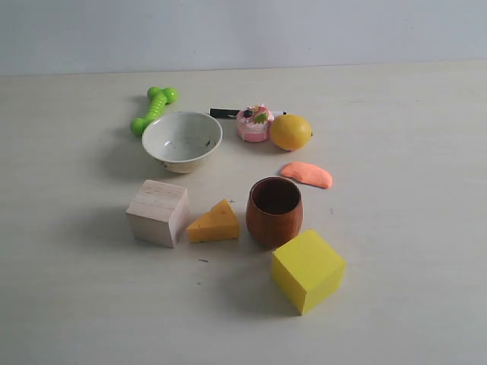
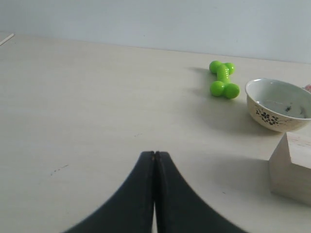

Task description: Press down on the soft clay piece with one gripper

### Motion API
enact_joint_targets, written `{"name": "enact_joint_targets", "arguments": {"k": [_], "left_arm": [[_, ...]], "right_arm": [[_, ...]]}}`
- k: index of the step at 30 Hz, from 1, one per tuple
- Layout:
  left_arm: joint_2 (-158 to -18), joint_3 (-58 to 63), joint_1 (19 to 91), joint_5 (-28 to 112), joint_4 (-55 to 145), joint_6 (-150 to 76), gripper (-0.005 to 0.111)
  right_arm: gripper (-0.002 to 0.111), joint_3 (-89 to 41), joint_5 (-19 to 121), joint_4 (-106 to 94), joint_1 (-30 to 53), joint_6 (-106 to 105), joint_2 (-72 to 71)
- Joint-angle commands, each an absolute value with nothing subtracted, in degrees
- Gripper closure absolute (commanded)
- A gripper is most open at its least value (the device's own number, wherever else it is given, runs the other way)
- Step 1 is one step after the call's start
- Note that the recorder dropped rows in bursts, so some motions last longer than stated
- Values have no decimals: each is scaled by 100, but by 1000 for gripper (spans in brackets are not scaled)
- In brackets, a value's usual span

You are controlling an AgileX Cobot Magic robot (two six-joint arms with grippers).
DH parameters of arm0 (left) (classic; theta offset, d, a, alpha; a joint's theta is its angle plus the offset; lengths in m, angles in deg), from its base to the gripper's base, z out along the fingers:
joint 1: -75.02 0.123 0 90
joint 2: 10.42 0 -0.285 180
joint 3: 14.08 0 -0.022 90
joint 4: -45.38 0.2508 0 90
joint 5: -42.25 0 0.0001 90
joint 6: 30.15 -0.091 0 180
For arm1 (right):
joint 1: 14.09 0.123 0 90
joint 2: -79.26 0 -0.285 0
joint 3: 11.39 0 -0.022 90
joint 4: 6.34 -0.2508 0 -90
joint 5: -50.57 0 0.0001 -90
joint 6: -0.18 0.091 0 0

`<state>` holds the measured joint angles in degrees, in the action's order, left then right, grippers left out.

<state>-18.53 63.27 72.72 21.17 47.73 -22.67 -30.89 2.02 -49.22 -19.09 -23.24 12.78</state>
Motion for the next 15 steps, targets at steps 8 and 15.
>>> {"name": "enact_joint_targets", "arguments": {"k": [8,15], "left_arm": [[-1821,6314,7229,2160,4752,-2255,107],[-1821,6314,7229,2160,4752,-2255,107]], "right_arm": [[108,-1885,-571,-2976,-653,18,-515],[108,-1356,-837,-2873,-238,717,-1737]]}}
